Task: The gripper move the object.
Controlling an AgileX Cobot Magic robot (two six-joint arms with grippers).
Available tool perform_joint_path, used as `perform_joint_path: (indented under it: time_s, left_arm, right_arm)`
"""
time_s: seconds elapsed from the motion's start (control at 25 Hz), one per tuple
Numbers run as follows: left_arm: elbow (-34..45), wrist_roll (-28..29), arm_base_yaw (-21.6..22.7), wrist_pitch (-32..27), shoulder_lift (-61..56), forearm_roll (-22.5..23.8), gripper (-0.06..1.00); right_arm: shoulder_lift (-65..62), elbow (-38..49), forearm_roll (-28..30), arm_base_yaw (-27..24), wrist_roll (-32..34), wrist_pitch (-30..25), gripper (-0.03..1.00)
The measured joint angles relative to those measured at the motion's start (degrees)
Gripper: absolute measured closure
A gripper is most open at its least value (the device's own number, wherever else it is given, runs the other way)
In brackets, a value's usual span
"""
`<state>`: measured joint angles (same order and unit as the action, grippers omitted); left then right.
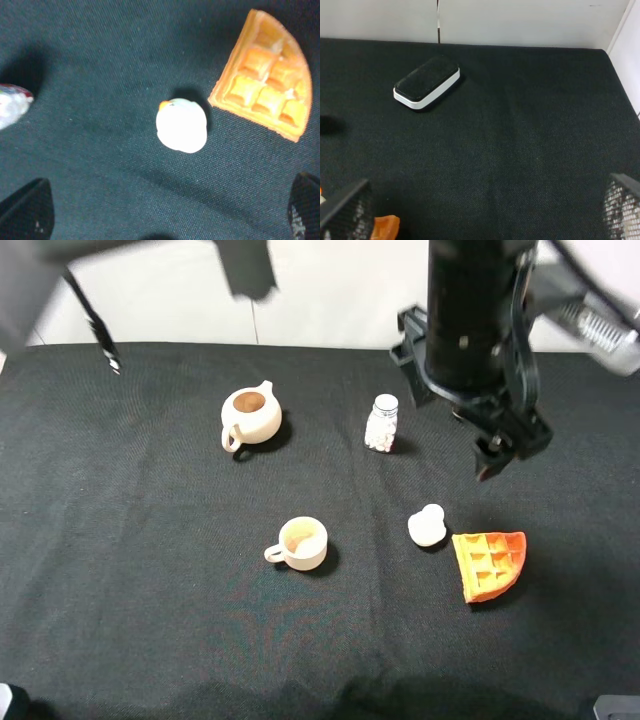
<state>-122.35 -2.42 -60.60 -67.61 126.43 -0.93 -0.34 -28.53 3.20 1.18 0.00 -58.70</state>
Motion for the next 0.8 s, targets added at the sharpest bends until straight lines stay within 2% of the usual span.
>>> perform_joint_path:
  time_s: [0.36, 0.8]
  left_arm:
    - [1.25, 0.11, 0.0, -0.06, -7.73, 3.19, -0.05]
    - [16.52, 2.8, 0.0, -0.06, -21.1, 5.73, -0.05]
  right_arm:
    - [0.0, 0.0, 0.0, 0.0, 0.0, 0.0, 0.27]
    - [0.0, 0.0, 0.0, 0.0, 0.0, 0.0, 0.27]
